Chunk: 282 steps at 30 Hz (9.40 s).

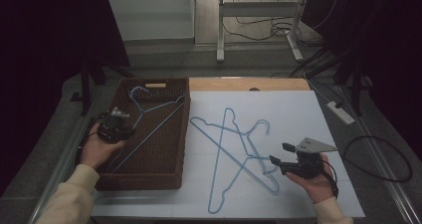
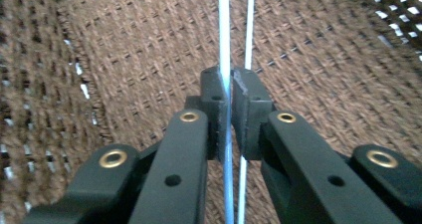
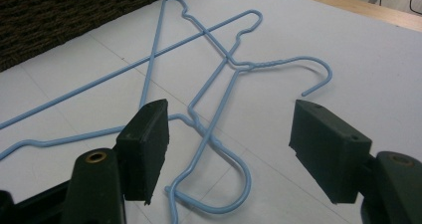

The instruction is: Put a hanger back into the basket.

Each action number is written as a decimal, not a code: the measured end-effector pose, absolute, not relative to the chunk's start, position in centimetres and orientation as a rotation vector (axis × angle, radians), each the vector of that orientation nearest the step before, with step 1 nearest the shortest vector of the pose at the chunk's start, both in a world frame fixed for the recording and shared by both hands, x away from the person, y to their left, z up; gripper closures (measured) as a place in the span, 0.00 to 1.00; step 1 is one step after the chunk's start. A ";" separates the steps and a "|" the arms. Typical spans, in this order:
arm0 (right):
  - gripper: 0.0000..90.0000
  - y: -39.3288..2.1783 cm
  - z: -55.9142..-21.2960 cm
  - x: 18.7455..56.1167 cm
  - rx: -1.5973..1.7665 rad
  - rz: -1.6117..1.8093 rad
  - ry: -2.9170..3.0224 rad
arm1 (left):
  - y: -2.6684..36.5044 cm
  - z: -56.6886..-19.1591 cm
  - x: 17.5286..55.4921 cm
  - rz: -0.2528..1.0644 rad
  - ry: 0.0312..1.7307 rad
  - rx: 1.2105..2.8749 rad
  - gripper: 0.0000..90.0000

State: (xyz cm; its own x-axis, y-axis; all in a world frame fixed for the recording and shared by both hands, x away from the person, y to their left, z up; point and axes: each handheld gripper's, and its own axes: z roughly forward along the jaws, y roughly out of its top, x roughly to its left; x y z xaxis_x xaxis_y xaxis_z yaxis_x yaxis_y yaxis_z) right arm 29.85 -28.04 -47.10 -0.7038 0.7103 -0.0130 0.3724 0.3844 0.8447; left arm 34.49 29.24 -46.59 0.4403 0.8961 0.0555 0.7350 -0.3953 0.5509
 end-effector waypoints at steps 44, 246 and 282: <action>0.35 -28.9 -47.0 30.2 0.982 1.226 2.280 | 21.7 -42.5 24.1 0.365 0.895 1.916 0.35; 0.98 -27.1 -40.5 31.7 0.890 1.281 2.536 | 17.9 -42.1 25.1 0.427 0.825 1.909 0.36; 0.98 -27.2 -39.4 31.0 0.812 1.359 2.572 | 8.2 -40.0 33.7 0.269 0.619 2.146 0.35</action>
